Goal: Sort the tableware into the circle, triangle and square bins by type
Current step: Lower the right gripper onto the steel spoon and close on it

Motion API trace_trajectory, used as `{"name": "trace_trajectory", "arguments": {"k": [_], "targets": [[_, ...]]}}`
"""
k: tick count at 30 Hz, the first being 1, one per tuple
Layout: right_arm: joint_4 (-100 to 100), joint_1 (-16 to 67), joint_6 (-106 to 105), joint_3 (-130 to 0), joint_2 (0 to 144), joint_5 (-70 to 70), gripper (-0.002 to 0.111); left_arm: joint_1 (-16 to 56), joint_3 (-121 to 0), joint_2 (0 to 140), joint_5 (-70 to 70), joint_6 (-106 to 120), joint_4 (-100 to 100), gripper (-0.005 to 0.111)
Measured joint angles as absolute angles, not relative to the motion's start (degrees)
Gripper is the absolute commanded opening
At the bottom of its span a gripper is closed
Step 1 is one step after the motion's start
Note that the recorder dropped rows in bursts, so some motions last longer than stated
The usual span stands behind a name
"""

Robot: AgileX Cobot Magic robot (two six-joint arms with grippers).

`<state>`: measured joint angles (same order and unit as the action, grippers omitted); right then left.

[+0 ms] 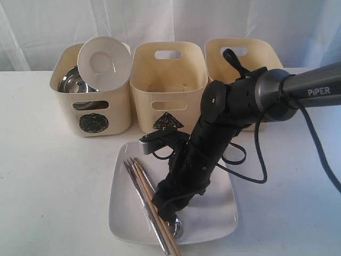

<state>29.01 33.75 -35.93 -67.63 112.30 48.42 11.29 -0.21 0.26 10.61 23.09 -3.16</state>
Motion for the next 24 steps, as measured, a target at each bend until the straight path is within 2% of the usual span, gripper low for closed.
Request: {"name": "trace_trajectory", "arguments": {"k": [11,16,24], "targets": [[24.4,33.9,-31.3,-68.0,112.3,46.3,0.055,11.3,-0.2,0.3,10.6,23.1,-3.2,0.0],[23.2,33.9,-28.1,-68.0,112.3,45.4,0.046,11.3,-0.2,0.3,10.6,23.1,-3.2,0.0],[22.5,34.0,-27.0,-68.0,112.3,45.0,0.045,11.3,-0.2,0.3,10.6,23.1,-3.2,0.0]]}}
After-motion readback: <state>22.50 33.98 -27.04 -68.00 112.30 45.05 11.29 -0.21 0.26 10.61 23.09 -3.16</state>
